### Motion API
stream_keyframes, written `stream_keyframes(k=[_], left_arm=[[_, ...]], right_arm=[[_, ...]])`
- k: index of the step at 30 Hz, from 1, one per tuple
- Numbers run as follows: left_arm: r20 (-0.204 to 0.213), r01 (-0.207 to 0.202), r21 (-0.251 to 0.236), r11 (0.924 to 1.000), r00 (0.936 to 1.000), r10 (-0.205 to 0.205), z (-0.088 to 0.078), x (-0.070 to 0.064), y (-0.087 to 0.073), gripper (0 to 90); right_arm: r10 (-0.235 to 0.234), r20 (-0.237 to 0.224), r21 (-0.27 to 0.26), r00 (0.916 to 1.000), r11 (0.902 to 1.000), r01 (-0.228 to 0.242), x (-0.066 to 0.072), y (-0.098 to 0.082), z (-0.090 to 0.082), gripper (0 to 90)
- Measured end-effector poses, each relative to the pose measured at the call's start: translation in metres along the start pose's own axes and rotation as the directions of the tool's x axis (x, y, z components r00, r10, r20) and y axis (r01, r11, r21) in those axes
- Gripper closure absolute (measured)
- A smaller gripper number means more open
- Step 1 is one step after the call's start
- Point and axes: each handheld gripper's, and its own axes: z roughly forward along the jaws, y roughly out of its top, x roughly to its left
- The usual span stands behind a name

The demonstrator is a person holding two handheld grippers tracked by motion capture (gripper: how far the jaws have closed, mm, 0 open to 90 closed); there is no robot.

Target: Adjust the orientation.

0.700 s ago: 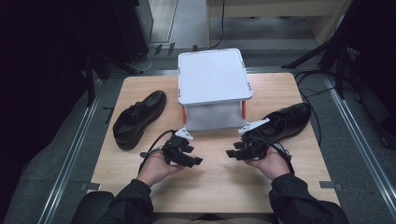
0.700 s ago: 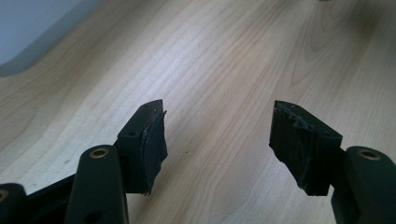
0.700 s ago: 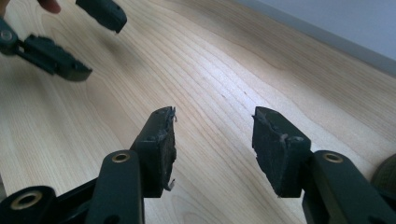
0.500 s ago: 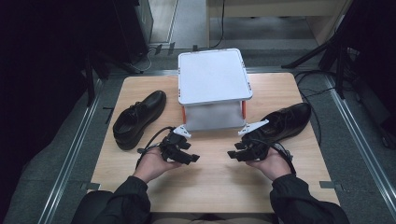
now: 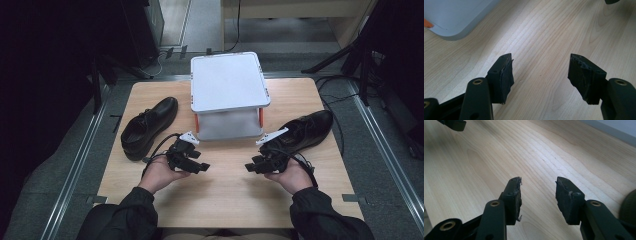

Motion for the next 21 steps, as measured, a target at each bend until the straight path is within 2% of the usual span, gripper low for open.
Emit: stream_keyframes(k=[7,13,21], left_arm=[[-0.003,0.01,0.0,1.0,0.9999,-0.01,-0.004,0.001,-0.005,36.7],[-0.011,0.047,-0.005,0.9989,0.9988,-0.047,-0.011,0.004,-0.014,37.3],[-0.022,0.077,-0.007,0.997,0.9968,-0.077,-0.025,0.012,-0.027,38.6]], right_arm=[[-0.013,-0.018,0.003,0.9997,0.9999,0.013,0.002,0.003,0.001,56.4],[-0.042,-0.041,0.004,0.9983,0.9991,0.042,0.004,0.011,0.008,56.4],[-0.07,-0.063,0.017,0.9956,0.9974,0.071,0.007,0.02,0.015,56.4]])
